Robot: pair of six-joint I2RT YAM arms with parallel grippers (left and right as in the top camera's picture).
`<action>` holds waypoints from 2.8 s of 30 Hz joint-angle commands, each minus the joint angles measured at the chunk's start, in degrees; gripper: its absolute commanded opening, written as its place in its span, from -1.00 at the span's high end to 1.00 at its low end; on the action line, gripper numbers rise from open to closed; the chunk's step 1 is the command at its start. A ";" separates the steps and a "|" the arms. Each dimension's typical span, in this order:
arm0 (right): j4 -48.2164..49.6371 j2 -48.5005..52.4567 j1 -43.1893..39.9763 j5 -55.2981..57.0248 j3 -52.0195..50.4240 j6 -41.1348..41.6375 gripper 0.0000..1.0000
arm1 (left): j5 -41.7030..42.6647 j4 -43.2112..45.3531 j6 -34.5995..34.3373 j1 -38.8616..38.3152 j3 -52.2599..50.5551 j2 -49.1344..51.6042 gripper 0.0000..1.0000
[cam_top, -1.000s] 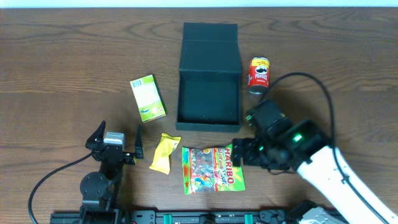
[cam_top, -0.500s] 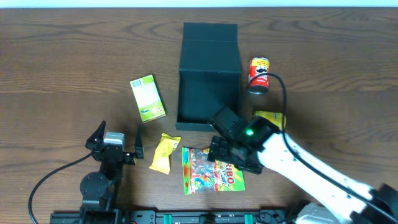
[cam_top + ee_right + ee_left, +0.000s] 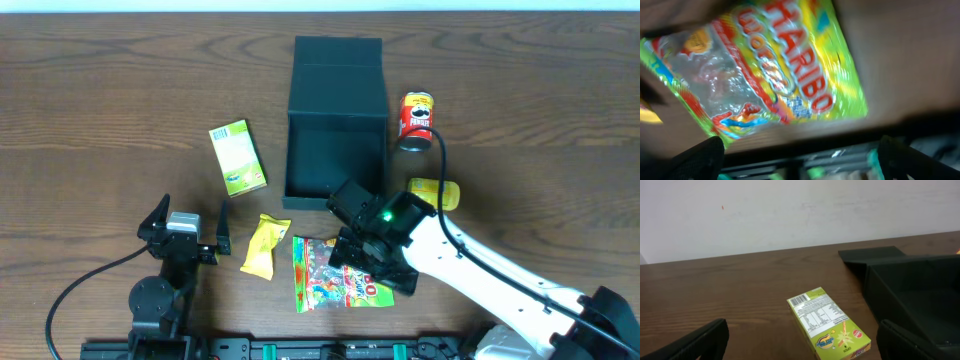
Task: Pack container
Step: 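Lower the right gripper onto the Haribo bag and pinch its top edge, then lift the Haribo bag with the right gripper and carry it into the box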
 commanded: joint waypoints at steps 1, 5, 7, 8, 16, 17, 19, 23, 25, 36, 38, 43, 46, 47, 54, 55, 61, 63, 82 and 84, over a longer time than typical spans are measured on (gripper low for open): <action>0.07 -0.46 0.76 -2.82 0.33 20.59 -0.98 | 0.28 -2.97 0.00 0.13 -0.63 0.04 -0.91; 1.51 -0.46 1.20 -2.86 0.33 28.79 -0.98 | 0.28 -2.97 0.00 0.13 -0.63 0.04 -0.91; 2.38 -0.46 1.03 -2.51 0.31 33.31 -0.98 | 0.28 -2.97 0.00 0.13 -0.63 0.04 -0.90; 2.84 -0.44 0.76 -1.68 0.31 36.30 -0.99 | 0.28 -2.97 0.00 0.13 -0.63 0.04 -0.90; 8.09 4.98 -2.78 -0.24 0.00 41.88 -0.98 | 0.28 -2.97 0.00 0.13 -0.63 0.04 -0.91; 9.03 5.95 -3.17 -0.15 0.00 43.56 -0.99 | 0.28 -2.97 0.00 0.13 -0.63 0.04 -0.90; 11.26 7.15 -3.54 2.58 0.00 44.06 -0.98 | 0.28 -2.97 0.00 0.13 -0.63 0.04 -0.90; 15.17 7.72 -2.71 6.49 0.00 44.06 -0.98 | 0.28 -2.97 0.00 0.13 -0.63 0.04 -0.91; 15.80 7.72 -1.49 7.30 -0.02 44.09 -0.98 | 0.28 -2.97 0.00 0.13 -0.63 0.04 -0.91; 20.44 8.39 2.27 9.35 -3.82 44.09 -0.99 | 0.28 -2.97 0.00 0.13 -0.63 0.04 -0.91; 24.50 8.39 2.67 8.68 -6.27 44.09 -0.98 | 0.28 -2.97 0.00 0.13 -0.63 0.04 -0.90; 30.14 8.39 3.13 8.57 -11.02 44.06 -0.98 | 0.28 -2.97 0.00 0.13 -0.63 0.04 -0.90; 30.51 8.39 3.13 8.57 -11.76 44.06 -0.98 | 0.28 -2.97 0.00 0.13 -0.63 0.04 -0.90; 30.51 8.39 3.13 8.57 -11.76 44.06 -0.99 | 0.28 -2.97 0.00 0.13 -0.63 0.04 -0.90; 30.36 8.39 3.13 8.55 -11.76 43.82 -0.35 | 0.28 -2.97 0.00 0.13 -0.63 0.04 -0.90; 30.34 8.39 3.15 8.55 -11.76 43.82 -0.27 | 0.28 -2.97 0.00 0.13 -0.63 0.04 -0.90; 30.38 8.39 3.85 8.59 -11.78 43.85 0.08 | 0.28 -2.97 0.00 0.13 -0.63 0.04 -0.90; 30.36 8.39 4.00 8.57 -11.76 43.82 0.27 | 0.28 -2.97 0.00 0.13 -0.63 0.04 -0.90; 30.29 6.10 7.43 10.84 -11.19 43.34 0.82 | 0.28 -2.97 0.00 0.13 -0.63 0.04 -0.91; 30.29 5.42 8.20 11.54 -11.15 42.25 0.90 | 0.28 -2.97 0.00 0.13 -0.63 0.04 -0.91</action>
